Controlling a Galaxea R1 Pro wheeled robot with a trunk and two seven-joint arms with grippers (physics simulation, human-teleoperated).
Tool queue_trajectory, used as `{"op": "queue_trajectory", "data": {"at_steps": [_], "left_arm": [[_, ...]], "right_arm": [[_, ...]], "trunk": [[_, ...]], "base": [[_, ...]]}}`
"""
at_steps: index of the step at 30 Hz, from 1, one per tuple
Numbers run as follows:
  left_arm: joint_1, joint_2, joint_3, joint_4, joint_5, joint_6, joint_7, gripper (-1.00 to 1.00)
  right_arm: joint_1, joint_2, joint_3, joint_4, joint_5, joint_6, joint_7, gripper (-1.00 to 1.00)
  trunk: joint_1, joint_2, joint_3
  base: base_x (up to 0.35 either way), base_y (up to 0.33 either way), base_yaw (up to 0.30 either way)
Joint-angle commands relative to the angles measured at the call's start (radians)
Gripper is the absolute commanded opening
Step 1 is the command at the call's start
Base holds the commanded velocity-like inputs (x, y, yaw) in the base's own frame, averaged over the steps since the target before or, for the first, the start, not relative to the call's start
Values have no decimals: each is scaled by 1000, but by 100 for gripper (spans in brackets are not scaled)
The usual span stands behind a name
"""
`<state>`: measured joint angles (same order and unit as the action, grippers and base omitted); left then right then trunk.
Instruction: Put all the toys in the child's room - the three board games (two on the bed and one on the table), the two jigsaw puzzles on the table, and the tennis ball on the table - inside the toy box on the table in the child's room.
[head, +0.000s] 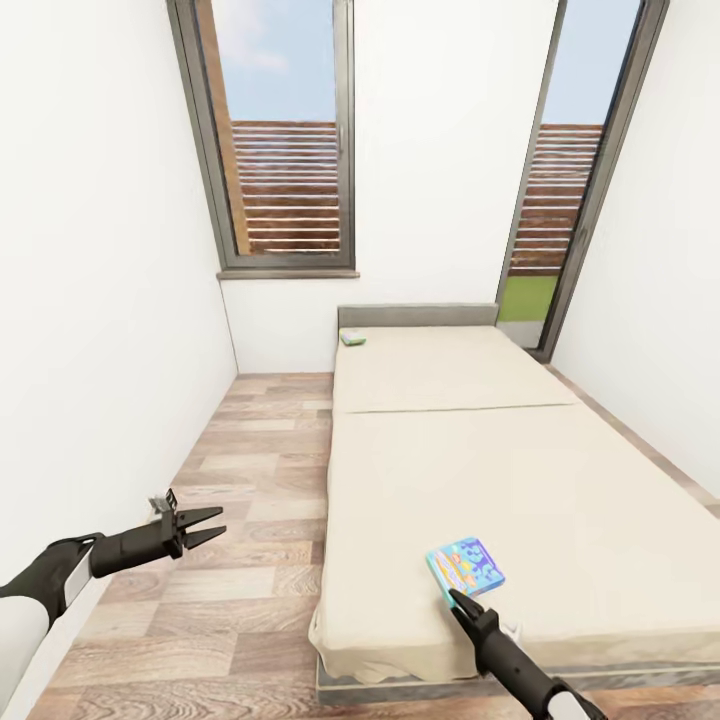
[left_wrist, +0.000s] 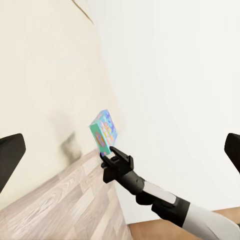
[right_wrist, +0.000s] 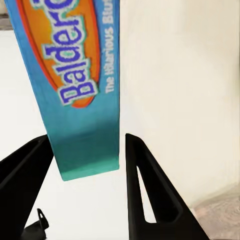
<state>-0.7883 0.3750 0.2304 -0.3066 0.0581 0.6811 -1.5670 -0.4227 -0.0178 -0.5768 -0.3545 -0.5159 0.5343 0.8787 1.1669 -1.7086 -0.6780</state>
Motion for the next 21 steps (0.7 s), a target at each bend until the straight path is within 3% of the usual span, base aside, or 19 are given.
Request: {"op": "queue_trajectory", "data": {"at_steps": [1,6,12,21], "left_arm": [[-1,0,0,0,-1,11,-4,100],[-1,1,1,-2,-3,9,-4,100],[-1,3,1,-3,-5,9,-4,100],[0,26,-5,-38,-5,6,-4,100]], "right_arm": [[-1,-1,4,0,-1,5,12,-100],[-1,0,58,-60,-3,7,75,-100],[-1,-3,132,-94,-5,19,85,-100],[0,-10,160,-147,-2,23,90,-100]], "trunk": [[-4,7,2],[-23,42,18],[-46,84,37],[-81,147,65]], "base": [[0,0,0],[0,0,0],[0,0,0],[0,0,0]]}}
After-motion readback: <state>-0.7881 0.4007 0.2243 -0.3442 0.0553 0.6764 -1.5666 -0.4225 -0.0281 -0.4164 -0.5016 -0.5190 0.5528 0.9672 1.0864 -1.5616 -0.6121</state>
